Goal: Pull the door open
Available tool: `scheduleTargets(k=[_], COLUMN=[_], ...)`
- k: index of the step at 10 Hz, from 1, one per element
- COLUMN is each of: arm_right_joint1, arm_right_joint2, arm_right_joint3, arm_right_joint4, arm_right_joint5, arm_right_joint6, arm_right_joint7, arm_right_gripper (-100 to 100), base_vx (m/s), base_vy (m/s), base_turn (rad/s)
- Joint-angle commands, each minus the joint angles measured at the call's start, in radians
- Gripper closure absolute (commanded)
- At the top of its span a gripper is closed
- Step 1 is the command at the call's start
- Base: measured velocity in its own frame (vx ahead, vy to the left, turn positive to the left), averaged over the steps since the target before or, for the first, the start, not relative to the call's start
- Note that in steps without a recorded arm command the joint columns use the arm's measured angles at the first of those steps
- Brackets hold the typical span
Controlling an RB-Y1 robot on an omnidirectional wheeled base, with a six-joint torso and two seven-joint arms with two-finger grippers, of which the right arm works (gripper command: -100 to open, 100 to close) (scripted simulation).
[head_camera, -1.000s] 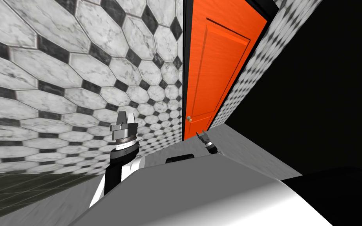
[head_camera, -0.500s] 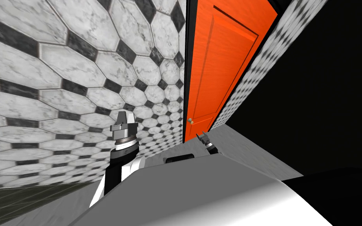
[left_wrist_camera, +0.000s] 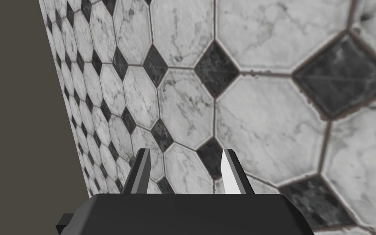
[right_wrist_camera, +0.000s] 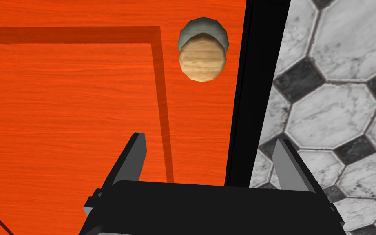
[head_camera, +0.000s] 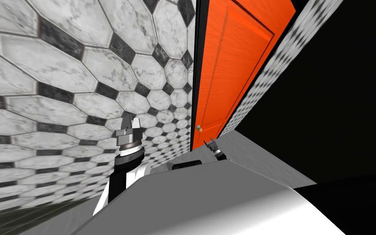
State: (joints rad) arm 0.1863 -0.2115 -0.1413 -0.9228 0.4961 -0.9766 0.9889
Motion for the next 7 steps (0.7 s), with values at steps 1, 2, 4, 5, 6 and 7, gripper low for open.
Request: scheduleTargets(k=[1,2,4,5,6,7], arm_right_joint1=[-0.008,-0.006,-0.013,-0.016,-0.018,-0.024], arm_right_joint2=[-0.003,-0.001,-0.018,-0.024,-0.03,-0.044], arm_right_joint3=[-0.005,-0.003,-0.028,-0.037,-0.047,-0.068], arm_right_joint4=[0.03,0.018,0.056,0.069,0.083,0.114], arm_right_joint5=[0.009,0.006,-0.012,-0.019,-0.027,-0.042], arm_right_joint6=[-0.012,-0.007,-0.024,-0.03,-0.036,-0.05], arm_right_joint7=[0.021,0.012,0.016,0.016,0.017,0.018], arm_right_gripper=[-100,-100,-100,-100,-100,-100], base_vx=[0.127,0.056,0.083,0.06,0.054,0.125], base_vy=[0.009,0.006,0.126,0.082,0.078,0.108], base_turn=[-0.03,-0.005,0.185,0.082,0.129,0.235])
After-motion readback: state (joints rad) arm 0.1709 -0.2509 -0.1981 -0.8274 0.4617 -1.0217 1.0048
